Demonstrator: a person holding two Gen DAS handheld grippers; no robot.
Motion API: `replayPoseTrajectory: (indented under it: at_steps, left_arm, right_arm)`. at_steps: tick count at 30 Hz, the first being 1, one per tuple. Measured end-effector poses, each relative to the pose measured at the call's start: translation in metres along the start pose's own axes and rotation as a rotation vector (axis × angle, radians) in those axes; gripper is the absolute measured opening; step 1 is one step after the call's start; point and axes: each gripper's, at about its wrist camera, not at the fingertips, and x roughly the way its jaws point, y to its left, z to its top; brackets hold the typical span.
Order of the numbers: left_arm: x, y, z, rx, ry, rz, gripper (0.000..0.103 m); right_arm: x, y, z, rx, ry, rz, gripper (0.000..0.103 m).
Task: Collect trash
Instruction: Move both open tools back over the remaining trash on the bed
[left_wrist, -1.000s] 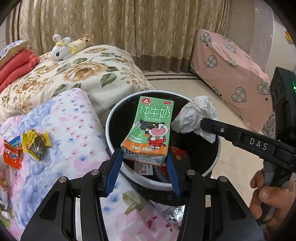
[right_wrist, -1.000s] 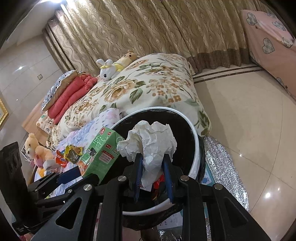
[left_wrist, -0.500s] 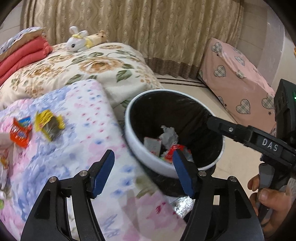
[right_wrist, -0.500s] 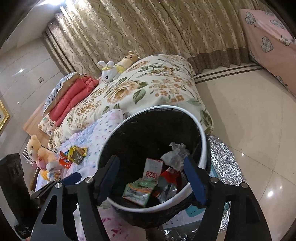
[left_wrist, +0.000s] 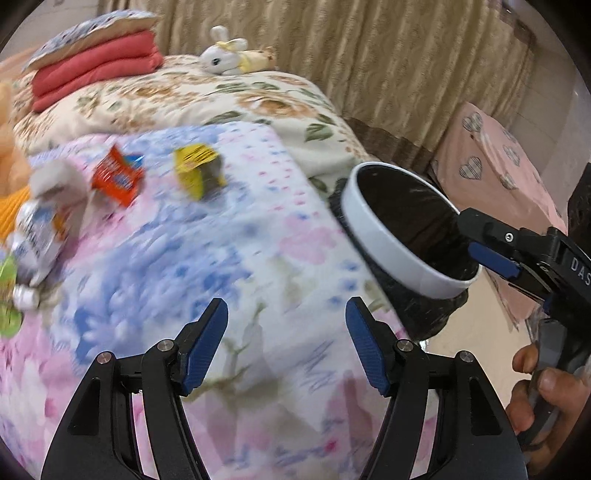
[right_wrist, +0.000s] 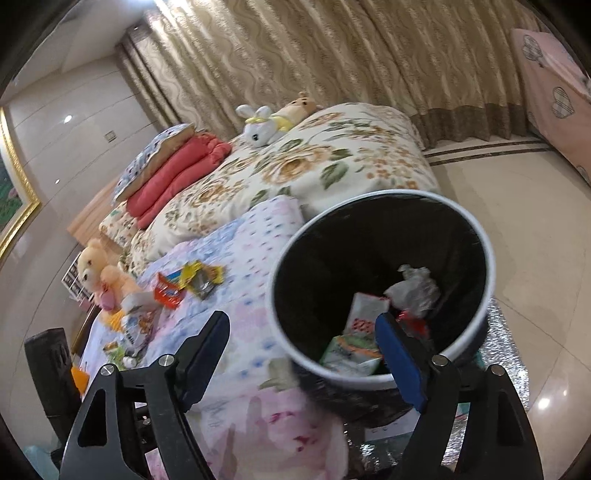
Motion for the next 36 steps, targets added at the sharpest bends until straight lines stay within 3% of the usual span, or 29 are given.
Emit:
replayPoseTrajectory:
  at_steps: [12, 36]
  left_arm:
    - [-0.027, 0.060, -0.024, -0.126, -0.012, 0.057, 0.068]
    - [-0.072, 0.181, -0.062, -0.389, -0.054, 0.190, 0.068]
  right_arm:
    - [0.021, 0.060, -0.023, -0.080, 0.064, 0.078, 0.086]
    - [0.080, 0.134, -0.061, -0.159, 0.203, 0.176, 0.087]
